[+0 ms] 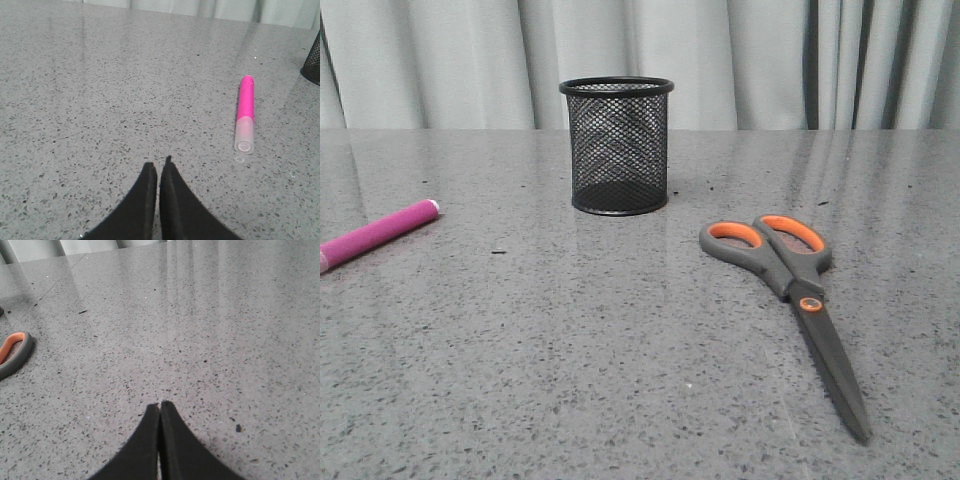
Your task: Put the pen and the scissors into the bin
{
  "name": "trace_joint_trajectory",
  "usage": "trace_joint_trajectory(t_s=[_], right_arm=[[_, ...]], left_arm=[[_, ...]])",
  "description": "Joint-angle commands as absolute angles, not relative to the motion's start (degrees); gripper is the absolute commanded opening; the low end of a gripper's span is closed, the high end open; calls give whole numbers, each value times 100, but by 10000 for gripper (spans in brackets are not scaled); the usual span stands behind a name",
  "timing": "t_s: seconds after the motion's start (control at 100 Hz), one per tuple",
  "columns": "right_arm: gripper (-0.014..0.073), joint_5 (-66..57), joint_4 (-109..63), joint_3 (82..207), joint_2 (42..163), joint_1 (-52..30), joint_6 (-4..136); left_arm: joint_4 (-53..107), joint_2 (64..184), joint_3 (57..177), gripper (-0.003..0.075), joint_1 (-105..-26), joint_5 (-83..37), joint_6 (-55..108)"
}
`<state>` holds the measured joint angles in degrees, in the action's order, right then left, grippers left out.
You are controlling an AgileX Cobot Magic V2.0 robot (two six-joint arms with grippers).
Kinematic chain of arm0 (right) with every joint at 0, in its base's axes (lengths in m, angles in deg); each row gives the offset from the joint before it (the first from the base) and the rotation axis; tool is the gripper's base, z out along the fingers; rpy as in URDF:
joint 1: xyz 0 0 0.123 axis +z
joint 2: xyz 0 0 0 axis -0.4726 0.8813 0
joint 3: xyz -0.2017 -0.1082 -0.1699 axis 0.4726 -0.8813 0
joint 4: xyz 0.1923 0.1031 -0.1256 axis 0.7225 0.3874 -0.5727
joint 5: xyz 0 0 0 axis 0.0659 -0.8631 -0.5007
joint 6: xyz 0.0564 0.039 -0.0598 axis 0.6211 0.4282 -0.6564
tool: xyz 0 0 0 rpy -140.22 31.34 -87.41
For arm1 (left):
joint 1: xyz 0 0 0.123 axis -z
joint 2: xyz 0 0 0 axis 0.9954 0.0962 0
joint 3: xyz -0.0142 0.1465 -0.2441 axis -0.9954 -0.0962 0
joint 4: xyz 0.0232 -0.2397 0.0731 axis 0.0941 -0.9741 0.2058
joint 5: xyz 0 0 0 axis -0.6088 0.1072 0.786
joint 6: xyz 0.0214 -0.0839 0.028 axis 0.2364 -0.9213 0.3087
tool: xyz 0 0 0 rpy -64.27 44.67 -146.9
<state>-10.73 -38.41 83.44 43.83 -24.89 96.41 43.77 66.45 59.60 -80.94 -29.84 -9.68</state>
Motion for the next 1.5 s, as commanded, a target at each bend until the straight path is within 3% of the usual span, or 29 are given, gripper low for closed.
trace_joint_trajectory(t_s=[0.0, 0.25, 0.51, 0.66, 0.97, 1.49], right_arm=[[-66, -920, -3800, 8287, 4240, -2525, 9602], [-66, -742, -3926, 8287, 4240, -2525, 9602], [-66, 1704, -3366, 8287, 4240, -2525, 9660], [-66, 2730, -2406, 8287, 4240, -2525, 10589], [-66, 1802, -2361, 8287, 4240, -2525, 10671], [-66, 1917, -2347, 8287, 4240, -2525, 10671]], left_arm=[[4323, 6461, 5822, -20, -8100, -2721, -1024], [4323, 6461, 5822, -20, -8100, -2721, -1024], [4323, 6461, 5822, -20, -8100, -2721, -1024], [4323, 6461, 5822, -20, -8100, -2721, -1024], [4323, 6461, 5822, -20, -8100, -2721, -1024], [4319, 6461, 5822, -20, -8100, -2281, -1013]])
